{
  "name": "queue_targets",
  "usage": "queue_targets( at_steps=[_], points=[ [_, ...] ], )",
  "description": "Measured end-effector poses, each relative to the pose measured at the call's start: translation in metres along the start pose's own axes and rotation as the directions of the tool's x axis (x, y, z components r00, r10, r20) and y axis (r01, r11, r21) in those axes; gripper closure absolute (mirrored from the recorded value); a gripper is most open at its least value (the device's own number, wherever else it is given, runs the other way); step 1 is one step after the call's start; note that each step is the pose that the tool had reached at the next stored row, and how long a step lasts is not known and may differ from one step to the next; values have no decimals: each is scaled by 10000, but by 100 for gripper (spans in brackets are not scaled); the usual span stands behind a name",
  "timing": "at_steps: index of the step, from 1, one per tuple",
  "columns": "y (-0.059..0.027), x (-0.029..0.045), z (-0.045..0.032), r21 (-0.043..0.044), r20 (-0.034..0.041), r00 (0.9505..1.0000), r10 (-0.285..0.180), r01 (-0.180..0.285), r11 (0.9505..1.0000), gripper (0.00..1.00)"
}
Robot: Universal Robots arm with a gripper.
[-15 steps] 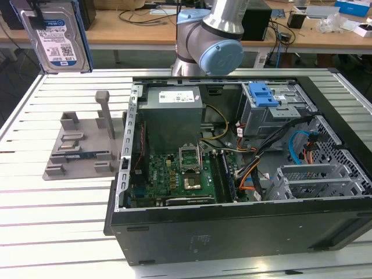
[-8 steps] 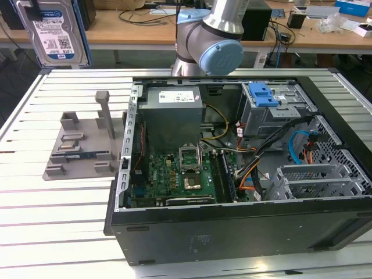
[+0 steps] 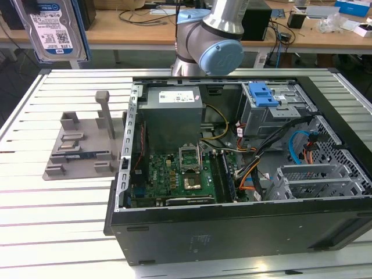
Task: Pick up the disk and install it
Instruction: 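Pick up the disk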
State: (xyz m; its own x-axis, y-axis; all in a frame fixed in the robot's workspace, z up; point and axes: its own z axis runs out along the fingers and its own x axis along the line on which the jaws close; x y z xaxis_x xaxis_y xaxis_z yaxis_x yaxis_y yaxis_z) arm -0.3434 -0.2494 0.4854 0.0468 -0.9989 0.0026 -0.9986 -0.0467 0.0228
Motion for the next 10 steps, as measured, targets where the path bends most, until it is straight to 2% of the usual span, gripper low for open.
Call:
queue_targets(
  at_steps=[3,5,10],
  points=[
    [1,-2,-82,0,0,10000,0,0,10000,63],
    [2,-2,-109,0,0,10000,0,0,10000,63],
    [7,-2,-294,0,0,10000,0,0,10000,63]
  ],
)
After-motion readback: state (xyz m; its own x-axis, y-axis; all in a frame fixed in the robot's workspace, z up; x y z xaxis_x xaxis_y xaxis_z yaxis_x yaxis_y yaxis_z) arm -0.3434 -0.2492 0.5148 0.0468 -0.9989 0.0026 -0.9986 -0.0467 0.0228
